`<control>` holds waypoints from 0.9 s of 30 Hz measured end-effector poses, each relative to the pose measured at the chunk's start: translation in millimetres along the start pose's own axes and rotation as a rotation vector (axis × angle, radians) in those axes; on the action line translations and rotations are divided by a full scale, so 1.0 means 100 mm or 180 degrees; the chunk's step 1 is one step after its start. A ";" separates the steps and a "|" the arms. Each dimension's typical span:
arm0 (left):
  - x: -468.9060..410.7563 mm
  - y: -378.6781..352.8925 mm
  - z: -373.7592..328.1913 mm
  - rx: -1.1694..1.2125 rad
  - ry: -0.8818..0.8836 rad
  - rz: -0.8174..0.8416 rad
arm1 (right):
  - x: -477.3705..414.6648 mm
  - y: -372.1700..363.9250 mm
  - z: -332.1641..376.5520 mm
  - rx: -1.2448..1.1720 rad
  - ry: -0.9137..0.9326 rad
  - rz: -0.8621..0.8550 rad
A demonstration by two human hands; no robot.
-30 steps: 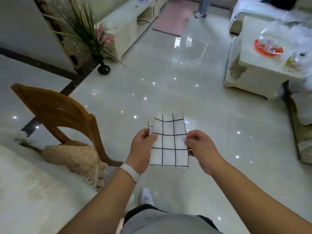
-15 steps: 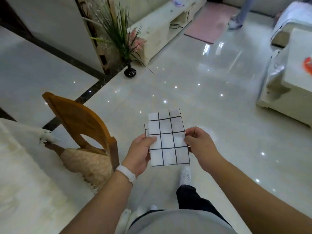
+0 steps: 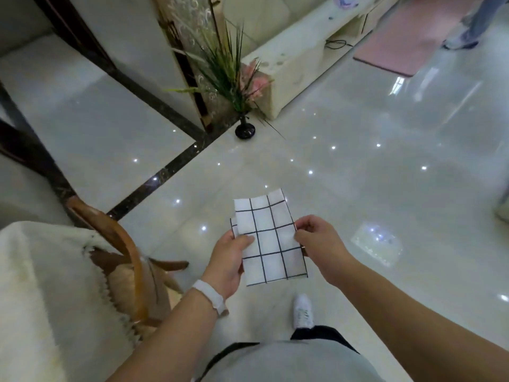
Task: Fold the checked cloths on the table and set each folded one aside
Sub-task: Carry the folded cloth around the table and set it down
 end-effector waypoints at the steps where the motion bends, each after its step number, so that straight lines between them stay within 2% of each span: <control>1: -0.06 -0.07 -0.06 0.0034 -0.0024 -0.0085 | -0.10 0.04 0.10 0.0022 0.0007 0.0059; 8: -0.33 -0.15 -0.48 0.0272 -0.0251 -0.0451 | -0.54 -0.08 0.72 0.0181 0.0192 0.0490; 14: -0.68 0.01 -0.71 0.0411 -0.0322 -0.0709 | -0.84 -0.36 0.98 0.0163 0.0090 0.0784; 19: -1.13 0.18 -0.82 0.0463 -0.0249 -0.0832 | -1.17 -0.63 1.19 0.0312 0.0067 0.0786; 27: -2.22 0.52 -1.33 0.0738 -0.0202 -0.0701 | -1.97 -1.33 1.90 0.0592 0.0037 0.0575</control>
Point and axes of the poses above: each hand's wrist, its own x-axis away from the middle knuckle, its own y-axis out of the back of the hand, z = x × y, the point moved 3 cm from there along -x, towards the middle knuckle, and after that the axes turned 8 degrees about -y, right-handed, at the moved point
